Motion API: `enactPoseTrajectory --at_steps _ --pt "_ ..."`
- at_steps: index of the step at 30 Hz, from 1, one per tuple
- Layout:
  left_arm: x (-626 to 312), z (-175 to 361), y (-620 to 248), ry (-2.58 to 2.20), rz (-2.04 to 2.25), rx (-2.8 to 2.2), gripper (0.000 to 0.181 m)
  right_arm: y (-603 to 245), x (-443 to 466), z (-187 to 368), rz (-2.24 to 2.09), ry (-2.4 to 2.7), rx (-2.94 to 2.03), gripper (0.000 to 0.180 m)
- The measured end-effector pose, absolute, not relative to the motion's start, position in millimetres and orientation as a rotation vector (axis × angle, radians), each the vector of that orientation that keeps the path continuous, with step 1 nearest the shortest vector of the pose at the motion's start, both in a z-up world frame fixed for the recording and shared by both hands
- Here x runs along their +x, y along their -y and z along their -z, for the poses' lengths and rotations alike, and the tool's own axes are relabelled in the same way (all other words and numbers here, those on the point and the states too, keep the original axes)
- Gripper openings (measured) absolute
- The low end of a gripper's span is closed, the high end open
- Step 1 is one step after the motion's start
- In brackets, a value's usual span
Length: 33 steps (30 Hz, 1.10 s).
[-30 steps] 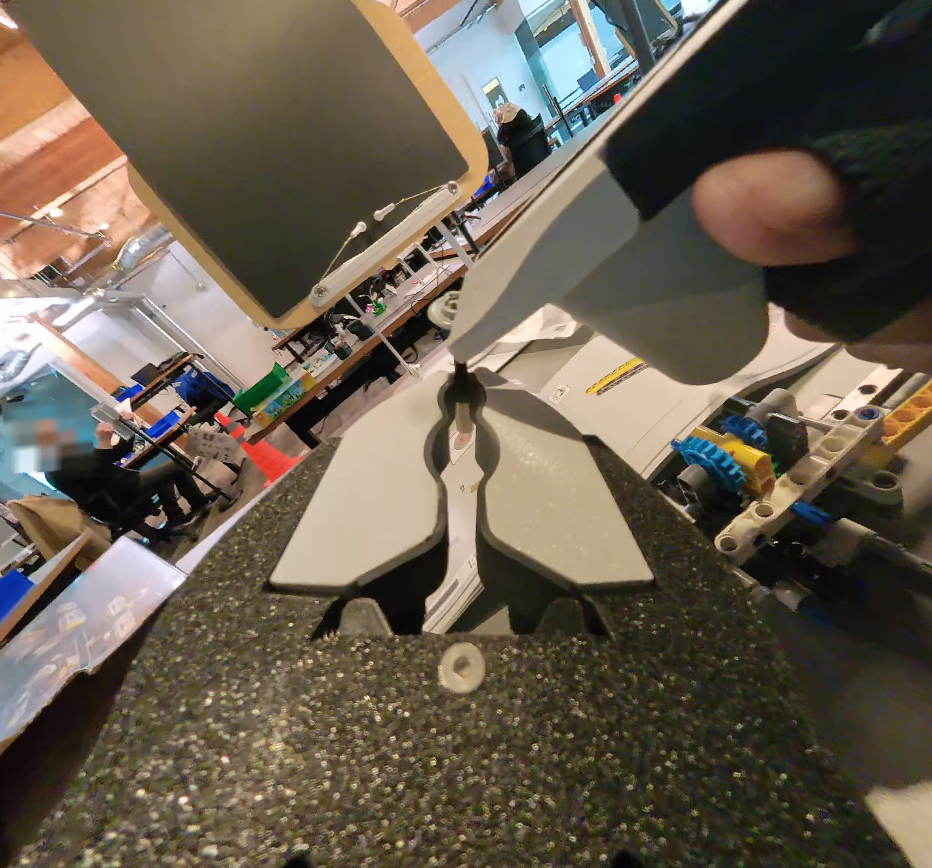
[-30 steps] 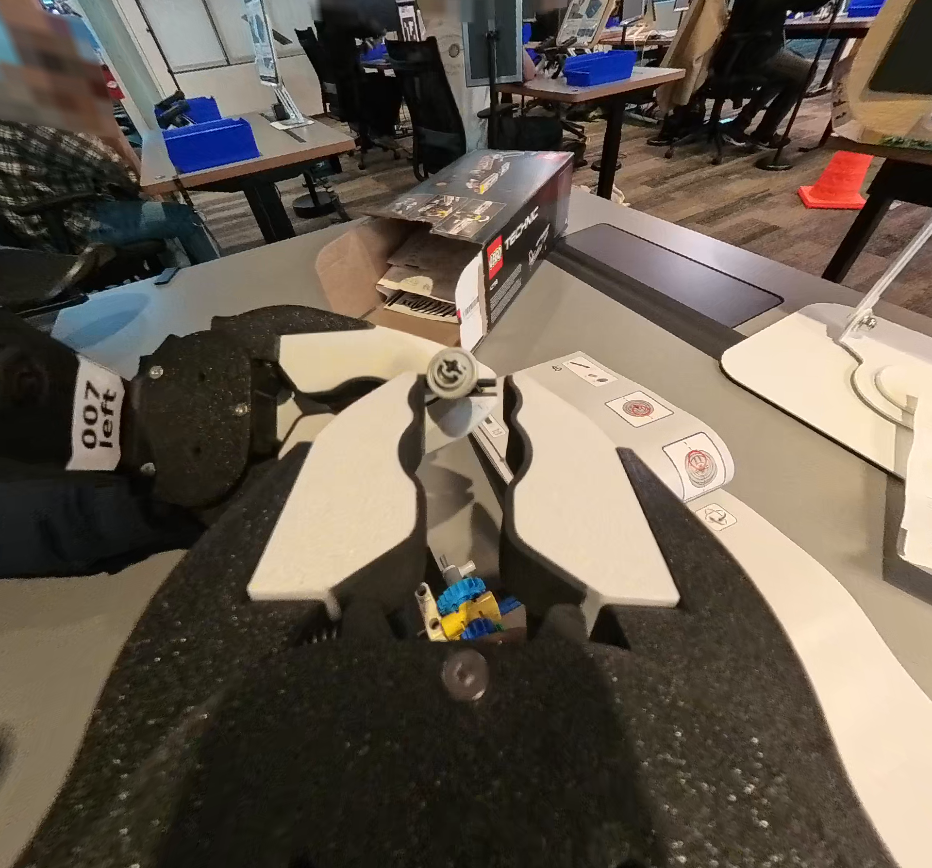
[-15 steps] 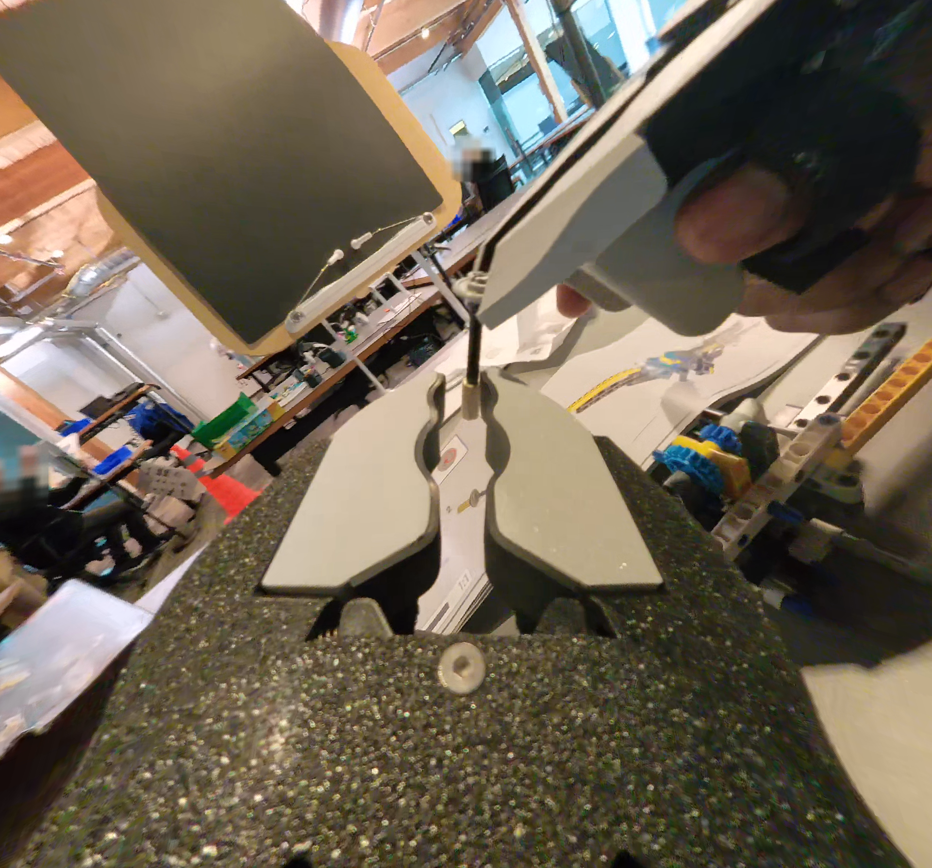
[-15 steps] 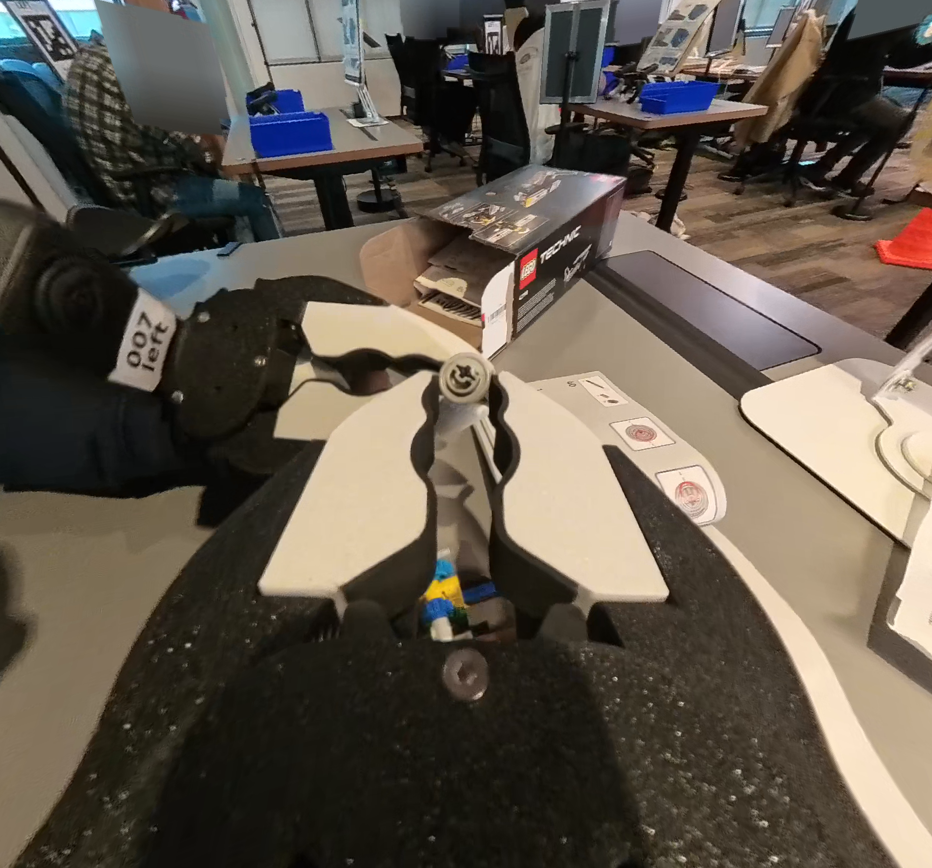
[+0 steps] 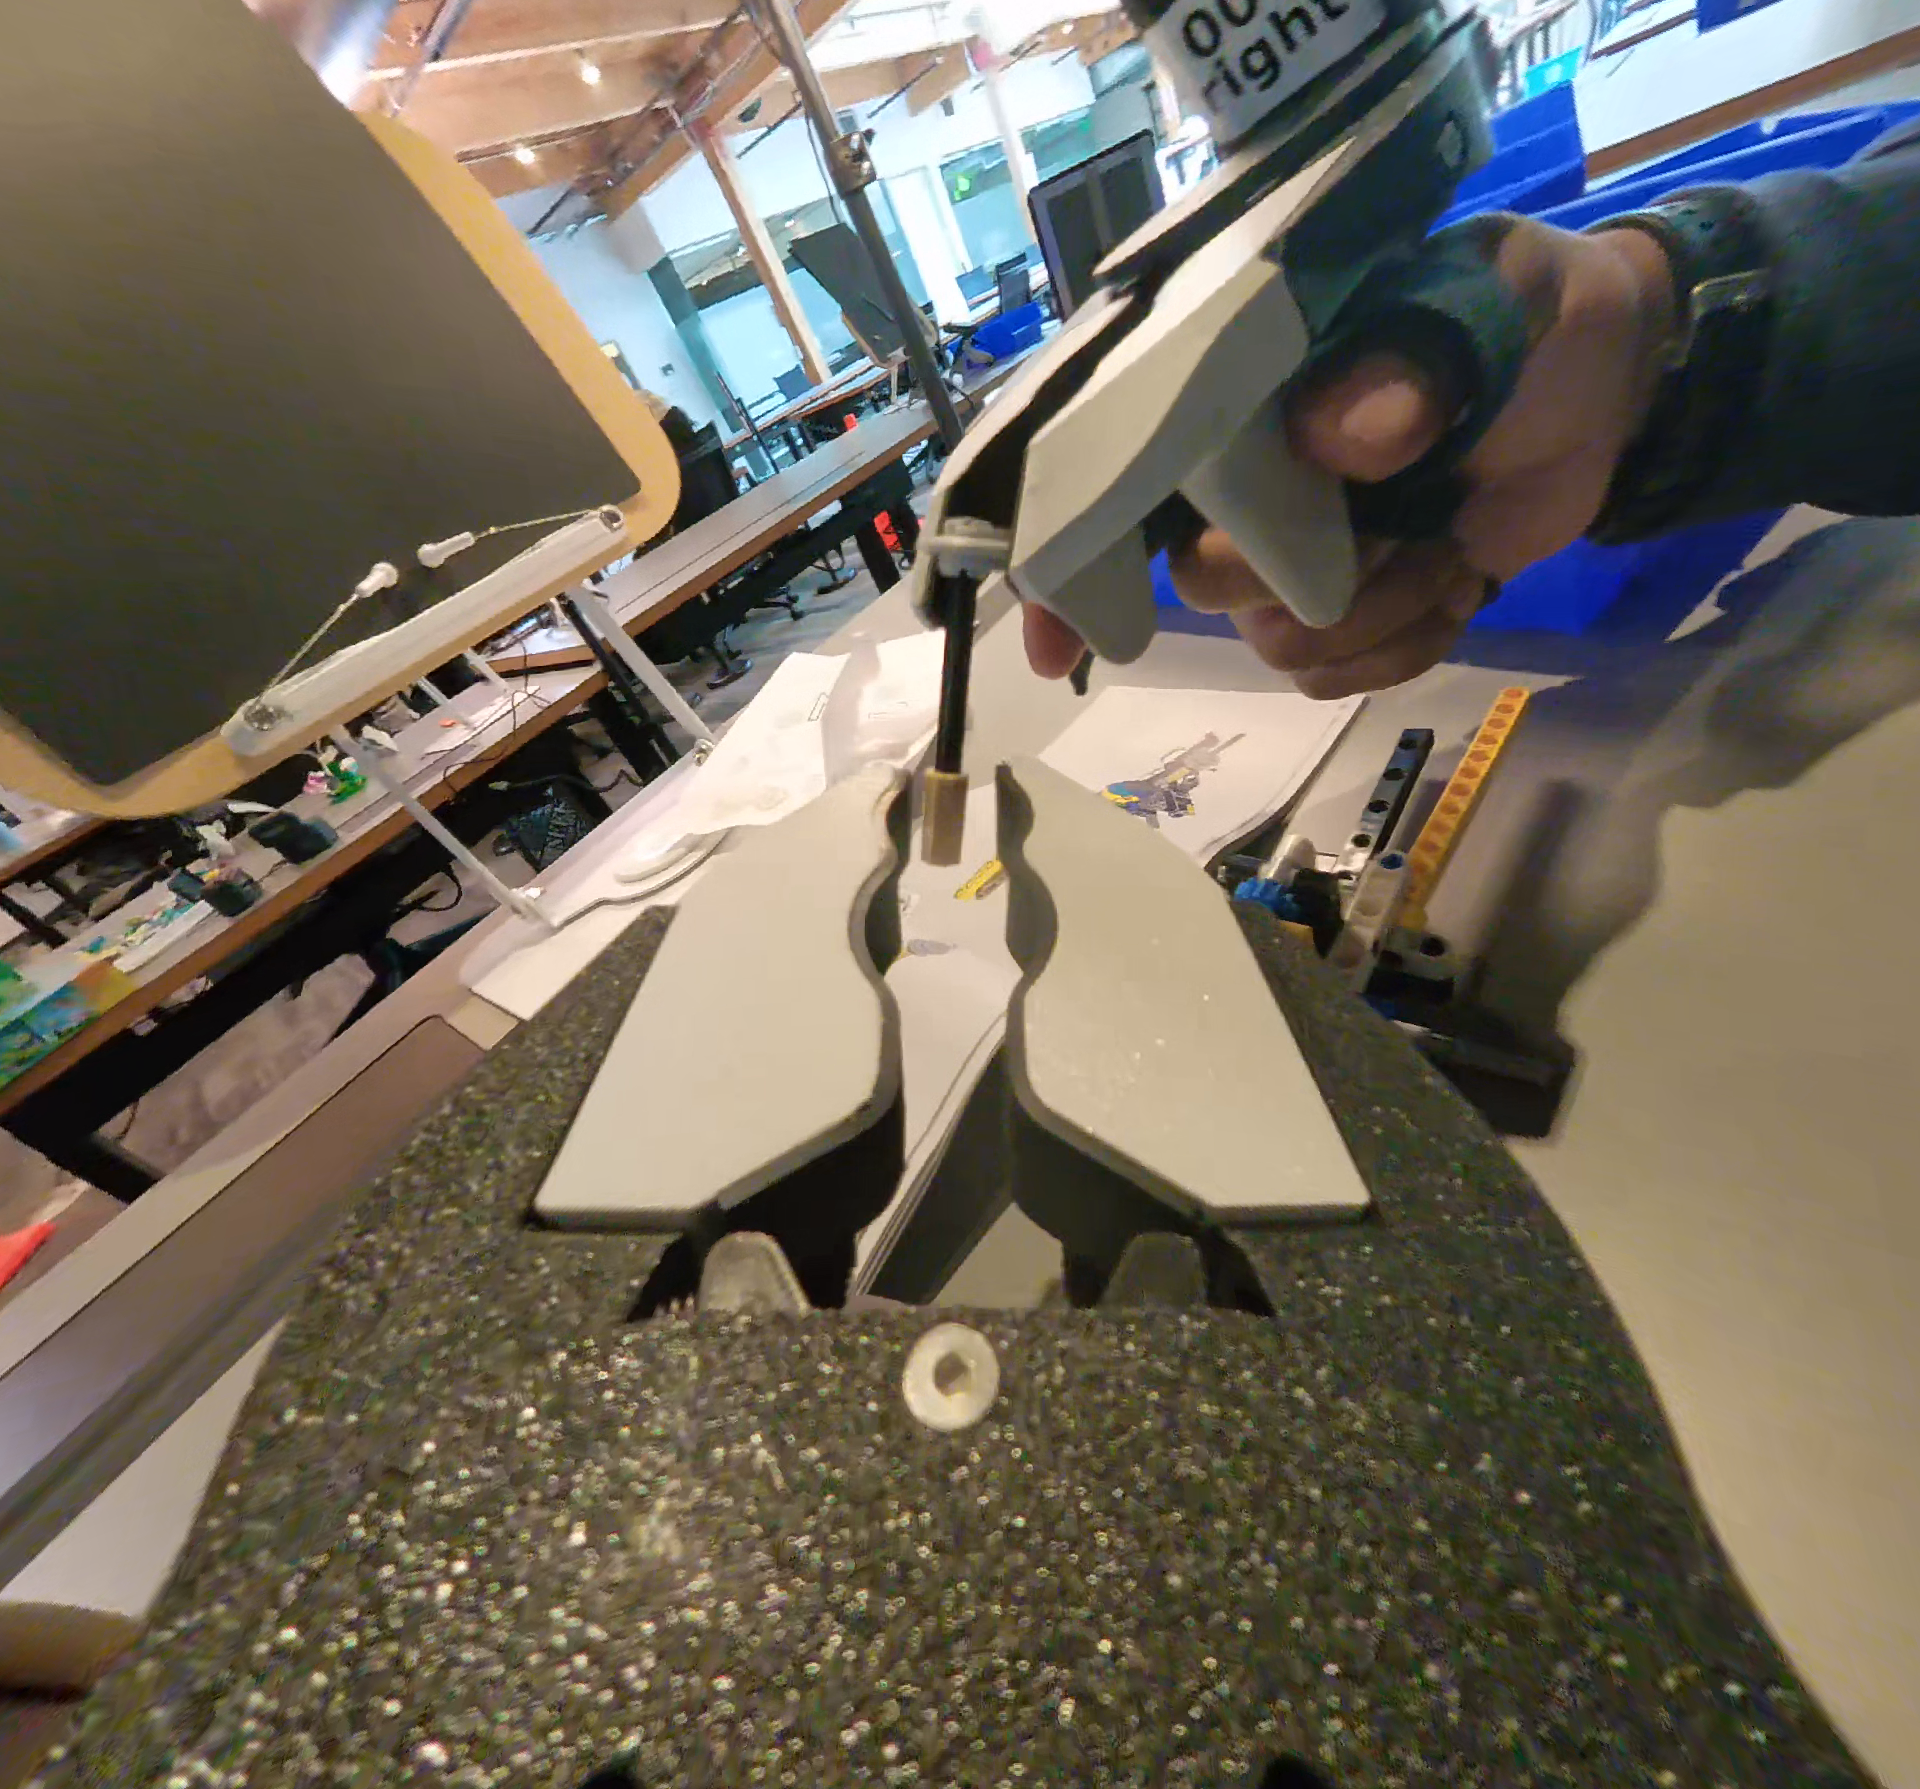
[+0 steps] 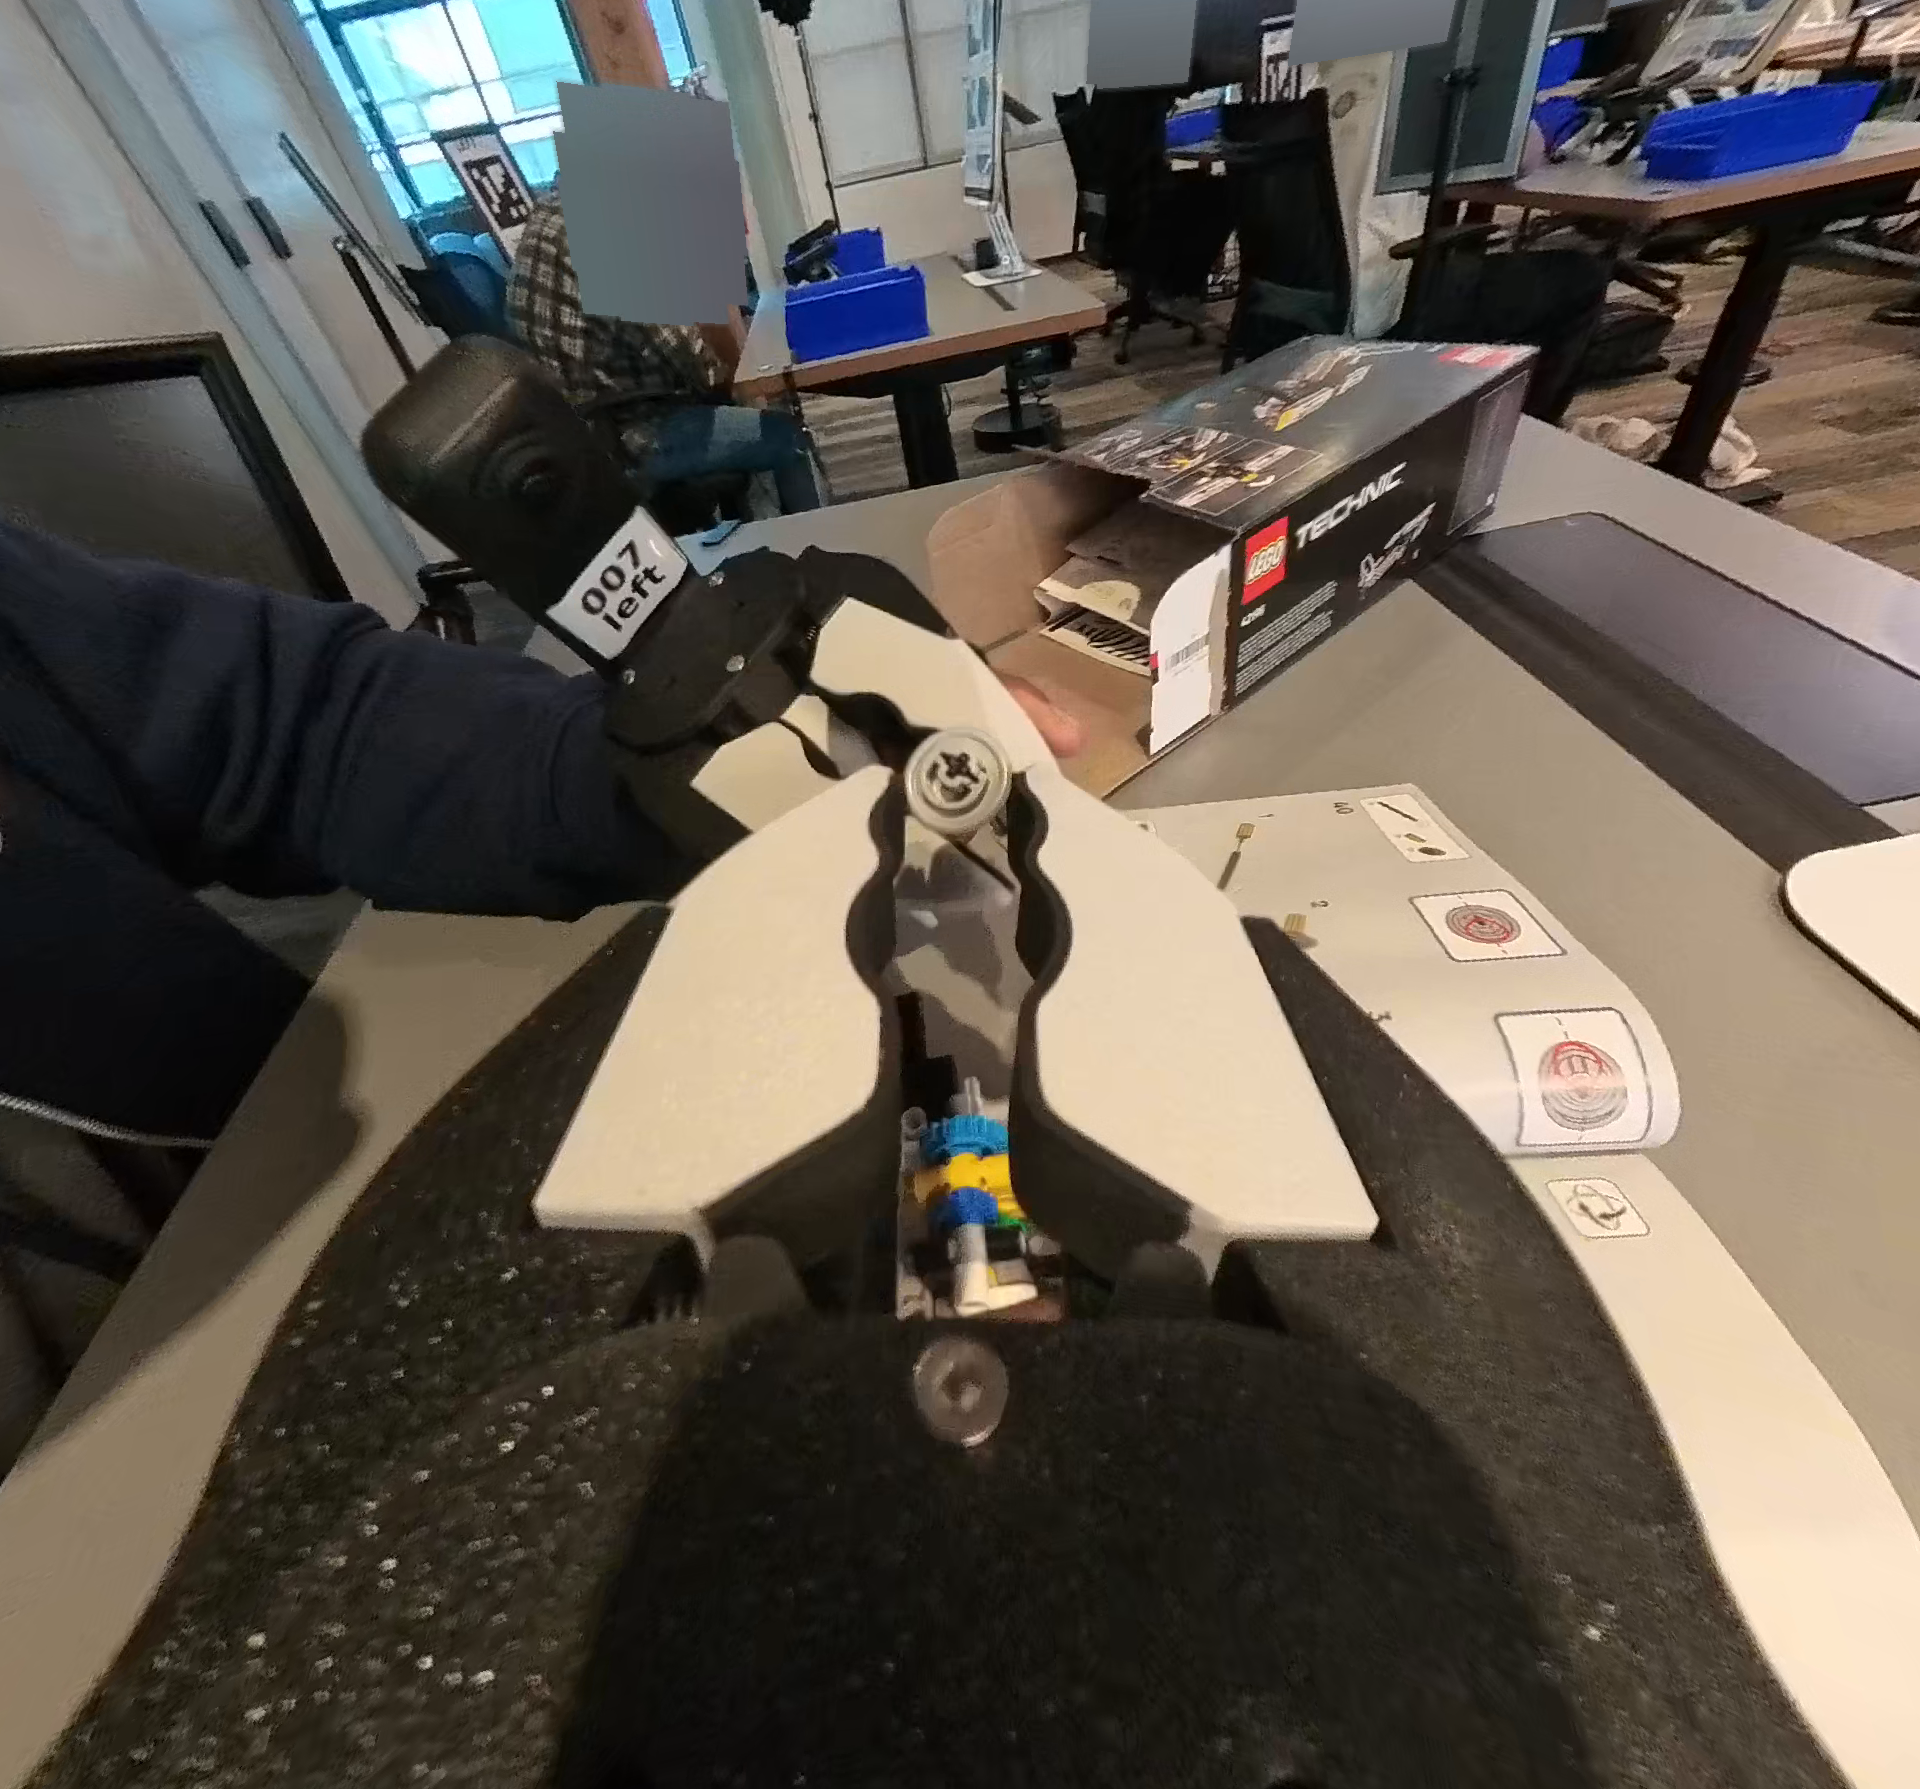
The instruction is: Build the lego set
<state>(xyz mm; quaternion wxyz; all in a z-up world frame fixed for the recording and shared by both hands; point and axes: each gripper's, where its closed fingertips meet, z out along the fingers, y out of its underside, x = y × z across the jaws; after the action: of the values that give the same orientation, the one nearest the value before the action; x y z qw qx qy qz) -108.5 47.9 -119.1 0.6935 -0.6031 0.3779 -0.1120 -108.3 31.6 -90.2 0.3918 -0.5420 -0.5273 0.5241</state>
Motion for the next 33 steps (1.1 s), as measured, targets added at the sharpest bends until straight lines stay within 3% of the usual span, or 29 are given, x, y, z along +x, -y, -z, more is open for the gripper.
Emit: enactPoseTrajectory --at_steps 10,18,22,33 --pt "-107.4 125.5 -51.0 -0.759 0.371 -1.463 0.007 -42.4 -109.8 96.0 -1.179 1.329 -1.370 0.020" --pt "-116.3 124.7 -54.3 -0.536 0.829 -1.614 0.007 -61.5 -109.3 111.0 -0.490 1.449 -1.147 0.053" --pt "-108.9 125.3 -47.4 -0.522 1.013 -1.633 0.007 -53.9 -114.9 113.0 -0.352 1.480 -1.027 0.068" --pt "-93.5 120.7 -30.5 -0.473 1.361 -1.646 0.007 -39.7 -120.4 113.7 -0.203 1.491 -0.851 0.064"
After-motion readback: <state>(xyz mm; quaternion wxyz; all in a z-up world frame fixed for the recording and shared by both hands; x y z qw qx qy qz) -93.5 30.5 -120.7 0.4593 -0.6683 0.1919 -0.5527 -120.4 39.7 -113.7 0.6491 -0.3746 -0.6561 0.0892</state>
